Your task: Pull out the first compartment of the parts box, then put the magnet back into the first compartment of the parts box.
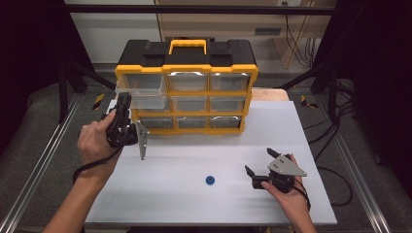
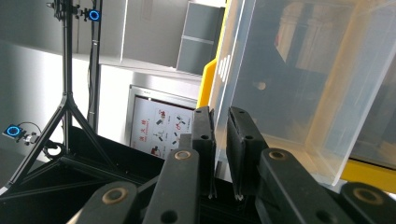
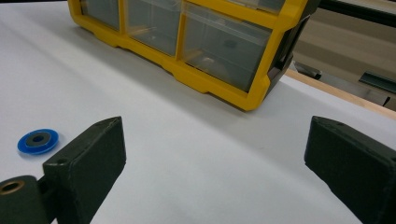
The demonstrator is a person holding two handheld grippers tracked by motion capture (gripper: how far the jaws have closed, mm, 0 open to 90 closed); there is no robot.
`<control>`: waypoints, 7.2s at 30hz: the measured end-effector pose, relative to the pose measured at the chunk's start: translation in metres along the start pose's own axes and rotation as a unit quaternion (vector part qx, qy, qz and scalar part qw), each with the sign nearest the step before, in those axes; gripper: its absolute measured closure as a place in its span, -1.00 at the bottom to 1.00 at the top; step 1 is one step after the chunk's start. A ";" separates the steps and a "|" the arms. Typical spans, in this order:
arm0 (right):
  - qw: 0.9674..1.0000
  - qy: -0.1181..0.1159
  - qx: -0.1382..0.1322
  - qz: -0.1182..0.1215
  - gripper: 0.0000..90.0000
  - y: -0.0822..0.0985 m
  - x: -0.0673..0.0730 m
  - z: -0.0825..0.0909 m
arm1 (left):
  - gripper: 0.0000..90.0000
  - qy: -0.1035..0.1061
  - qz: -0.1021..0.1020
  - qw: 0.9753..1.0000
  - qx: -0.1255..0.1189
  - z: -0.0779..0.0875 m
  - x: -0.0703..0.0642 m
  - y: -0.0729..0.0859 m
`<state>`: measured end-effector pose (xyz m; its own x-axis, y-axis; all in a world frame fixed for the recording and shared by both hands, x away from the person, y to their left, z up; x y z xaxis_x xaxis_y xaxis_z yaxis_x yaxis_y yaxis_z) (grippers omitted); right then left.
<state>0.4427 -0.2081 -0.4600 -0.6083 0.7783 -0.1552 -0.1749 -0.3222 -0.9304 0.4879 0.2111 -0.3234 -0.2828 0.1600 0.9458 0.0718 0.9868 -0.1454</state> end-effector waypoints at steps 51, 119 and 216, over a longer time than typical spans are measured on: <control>1.000 -0.006 0.005 0.005 -0.87 0.000 0.002 -0.002 | 0.76 0.007 0.017 1.000 -0.003 0.025 0.006 -0.009; 0.973 -0.083 0.210 -0.044 -0.80 -0.059 0.048 -0.062 | -0.91 0.305 0.493 0.815 0.030 0.086 -0.087 0.049; 0.930 -0.184 0.317 -0.015 0.39 -0.034 0.104 -0.101 | -0.90 0.305 0.561 0.769 0.030 0.068 -0.099 0.062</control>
<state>0.4636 -0.0617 -0.4780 -0.7991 0.5928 0.0997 -0.5463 -0.6470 -0.5319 0.4553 0.2585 -0.4458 0.4282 0.8870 0.1729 -0.1069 0.2397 -0.9649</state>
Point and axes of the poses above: each handheld gripper's, and its own axes: z roughly backward along the jaws, y roughly out of its underside, x roughly to its left, the point moved 2 cm from there along -z, roughly forward along the jaws, and after that the axes turned 4 degrees about -y, right-handed, at the moved point
